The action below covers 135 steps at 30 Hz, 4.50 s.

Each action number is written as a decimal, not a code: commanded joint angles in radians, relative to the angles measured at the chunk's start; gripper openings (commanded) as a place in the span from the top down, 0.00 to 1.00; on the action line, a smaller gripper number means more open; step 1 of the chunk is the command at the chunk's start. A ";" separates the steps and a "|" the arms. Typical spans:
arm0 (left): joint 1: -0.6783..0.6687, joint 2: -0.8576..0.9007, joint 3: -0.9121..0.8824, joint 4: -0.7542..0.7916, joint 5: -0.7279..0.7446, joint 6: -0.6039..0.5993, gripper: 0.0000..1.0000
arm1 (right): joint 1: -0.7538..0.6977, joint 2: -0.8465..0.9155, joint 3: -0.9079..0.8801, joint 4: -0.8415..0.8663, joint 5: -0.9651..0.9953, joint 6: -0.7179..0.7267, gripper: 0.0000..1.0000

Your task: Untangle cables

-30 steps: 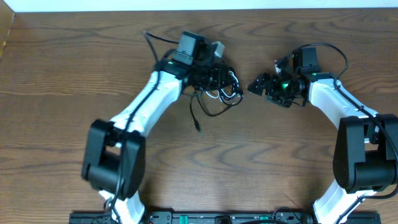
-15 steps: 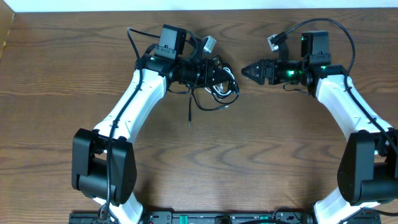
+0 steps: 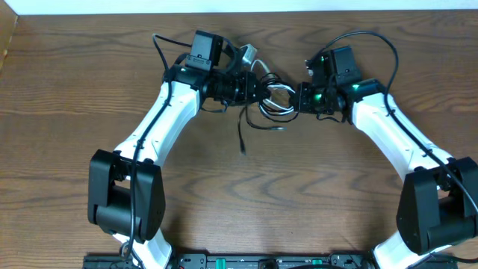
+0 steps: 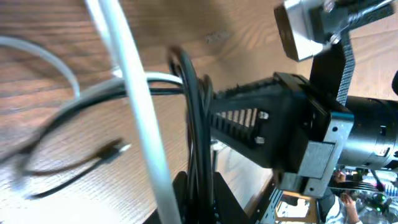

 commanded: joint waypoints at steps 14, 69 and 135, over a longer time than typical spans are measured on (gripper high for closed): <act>0.023 -0.028 0.006 0.001 -0.027 0.021 0.93 | -0.116 0.013 -0.062 -0.092 0.093 -0.210 0.79; -0.177 -0.016 0.002 0.175 -0.219 -0.347 0.93 | -0.081 0.052 -0.061 0.148 -0.218 -0.570 0.18; 0.167 -0.081 0.005 0.325 0.376 -0.163 0.93 | -0.353 0.175 -0.055 -0.098 0.199 -0.056 0.60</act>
